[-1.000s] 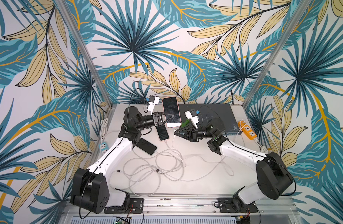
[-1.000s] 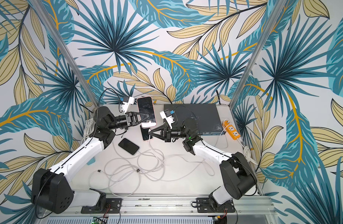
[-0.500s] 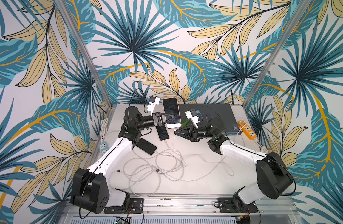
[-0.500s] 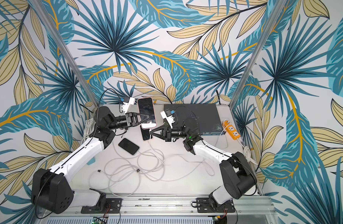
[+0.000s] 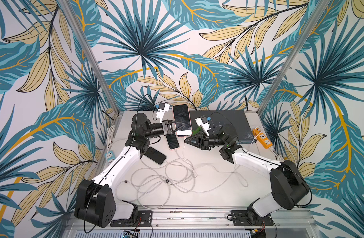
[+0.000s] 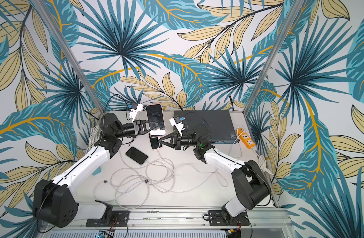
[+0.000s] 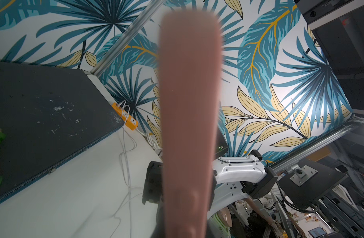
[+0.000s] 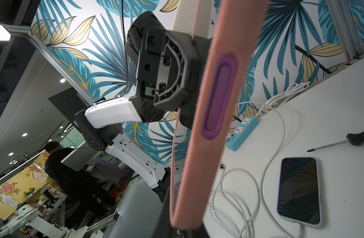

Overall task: Plug the charging cable into the phone
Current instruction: Insert the charging cable into the phone.

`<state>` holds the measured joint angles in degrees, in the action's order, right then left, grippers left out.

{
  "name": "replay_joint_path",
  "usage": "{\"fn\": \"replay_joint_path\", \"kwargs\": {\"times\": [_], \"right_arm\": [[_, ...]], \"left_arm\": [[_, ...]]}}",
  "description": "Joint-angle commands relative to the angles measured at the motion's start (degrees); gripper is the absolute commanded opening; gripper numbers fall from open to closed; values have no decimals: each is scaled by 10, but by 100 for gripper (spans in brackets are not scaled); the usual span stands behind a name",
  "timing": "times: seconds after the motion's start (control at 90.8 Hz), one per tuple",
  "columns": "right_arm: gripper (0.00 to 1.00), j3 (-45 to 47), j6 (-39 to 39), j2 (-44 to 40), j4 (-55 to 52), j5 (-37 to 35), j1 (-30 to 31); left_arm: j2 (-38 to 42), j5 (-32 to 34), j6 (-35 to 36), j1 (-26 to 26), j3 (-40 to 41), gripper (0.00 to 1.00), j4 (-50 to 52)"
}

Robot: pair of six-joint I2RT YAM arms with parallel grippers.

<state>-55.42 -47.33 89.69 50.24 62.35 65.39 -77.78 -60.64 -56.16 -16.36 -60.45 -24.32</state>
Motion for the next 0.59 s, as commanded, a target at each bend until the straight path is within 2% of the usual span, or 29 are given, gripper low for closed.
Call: {"fn": "replay_joint_path", "kwargs": {"times": [0.0,0.584], "right_arm": [[0,-13,9,6,-2,7,-1],[0,-5,14,-3,-9,1,-3]], "left_arm": [[22,-7,18,-6,2,0,-9],[29,-14,44,-9,2,0,24]]}}
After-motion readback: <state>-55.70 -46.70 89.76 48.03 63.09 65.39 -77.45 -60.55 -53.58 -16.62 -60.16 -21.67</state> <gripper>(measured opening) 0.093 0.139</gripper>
